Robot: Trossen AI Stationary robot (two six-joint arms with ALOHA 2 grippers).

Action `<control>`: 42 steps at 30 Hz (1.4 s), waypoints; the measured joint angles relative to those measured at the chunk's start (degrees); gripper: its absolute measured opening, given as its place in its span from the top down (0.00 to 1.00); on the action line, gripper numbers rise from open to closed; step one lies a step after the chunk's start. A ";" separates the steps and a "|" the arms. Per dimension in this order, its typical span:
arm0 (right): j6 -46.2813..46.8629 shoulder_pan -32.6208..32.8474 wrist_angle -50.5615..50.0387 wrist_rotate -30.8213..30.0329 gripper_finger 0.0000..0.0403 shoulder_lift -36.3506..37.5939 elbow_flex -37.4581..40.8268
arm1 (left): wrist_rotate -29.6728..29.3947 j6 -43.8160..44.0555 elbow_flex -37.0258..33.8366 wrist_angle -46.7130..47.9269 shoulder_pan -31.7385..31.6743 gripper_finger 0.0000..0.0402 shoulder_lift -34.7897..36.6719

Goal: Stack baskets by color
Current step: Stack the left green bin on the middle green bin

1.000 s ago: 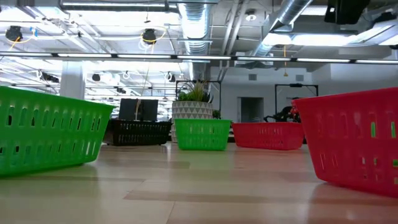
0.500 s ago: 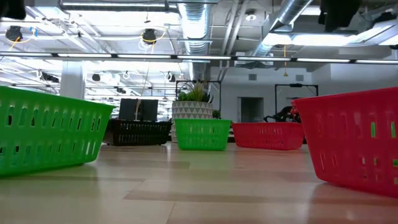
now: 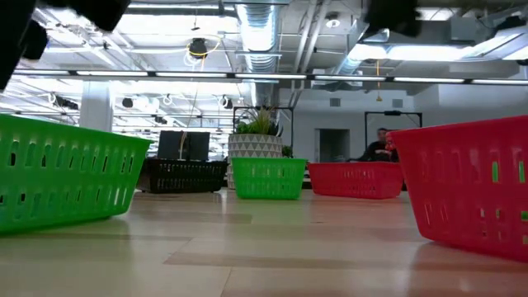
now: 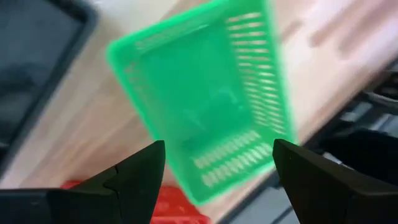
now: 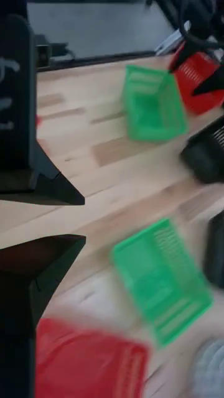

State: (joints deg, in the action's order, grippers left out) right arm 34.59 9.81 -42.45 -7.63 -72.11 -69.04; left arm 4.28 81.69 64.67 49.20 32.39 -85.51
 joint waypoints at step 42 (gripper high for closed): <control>4.00 6.36 9.73 1.94 0.73 -21.42 -7.30 | -5.82 9.03 2.60 3.06 6.26 0.63 -14.95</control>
State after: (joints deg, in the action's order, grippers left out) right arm 38.59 16.17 -32.73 -5.69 -93.54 -76.34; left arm -1.54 90.72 67.27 52.26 38.65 -100.47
